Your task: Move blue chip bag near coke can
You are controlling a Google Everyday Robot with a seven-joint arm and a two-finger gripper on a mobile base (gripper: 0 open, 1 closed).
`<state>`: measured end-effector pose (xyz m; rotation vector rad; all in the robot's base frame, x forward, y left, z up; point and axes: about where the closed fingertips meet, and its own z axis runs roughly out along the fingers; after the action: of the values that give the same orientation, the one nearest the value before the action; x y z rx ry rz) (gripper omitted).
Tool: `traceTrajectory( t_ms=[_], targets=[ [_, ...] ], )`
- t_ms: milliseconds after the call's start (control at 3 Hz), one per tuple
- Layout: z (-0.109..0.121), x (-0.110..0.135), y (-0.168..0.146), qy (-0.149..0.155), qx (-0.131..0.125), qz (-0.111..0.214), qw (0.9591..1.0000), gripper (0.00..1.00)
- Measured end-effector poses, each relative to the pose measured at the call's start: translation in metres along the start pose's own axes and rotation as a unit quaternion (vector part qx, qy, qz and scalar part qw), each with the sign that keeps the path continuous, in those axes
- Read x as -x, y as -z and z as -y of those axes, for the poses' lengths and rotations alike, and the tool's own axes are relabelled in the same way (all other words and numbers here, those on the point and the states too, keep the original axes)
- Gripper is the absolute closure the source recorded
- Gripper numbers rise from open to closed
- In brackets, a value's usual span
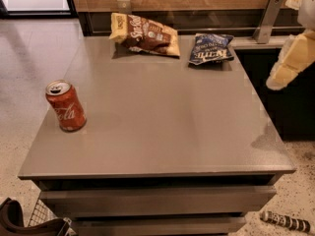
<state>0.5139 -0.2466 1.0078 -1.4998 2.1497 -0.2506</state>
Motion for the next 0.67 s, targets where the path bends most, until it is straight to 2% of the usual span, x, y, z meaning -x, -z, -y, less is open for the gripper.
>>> traceTrajectory(
  t_ms=[333, 667],
  targets=[
    [0.080, -0.010, -0.033, -0.066, -0.046, 0.062, 0.9948, 0.00],
    [0.150, -0.001, -0.058, -0.134, -0.089, 0.164, 0.9733, 0.00]
  ],
)
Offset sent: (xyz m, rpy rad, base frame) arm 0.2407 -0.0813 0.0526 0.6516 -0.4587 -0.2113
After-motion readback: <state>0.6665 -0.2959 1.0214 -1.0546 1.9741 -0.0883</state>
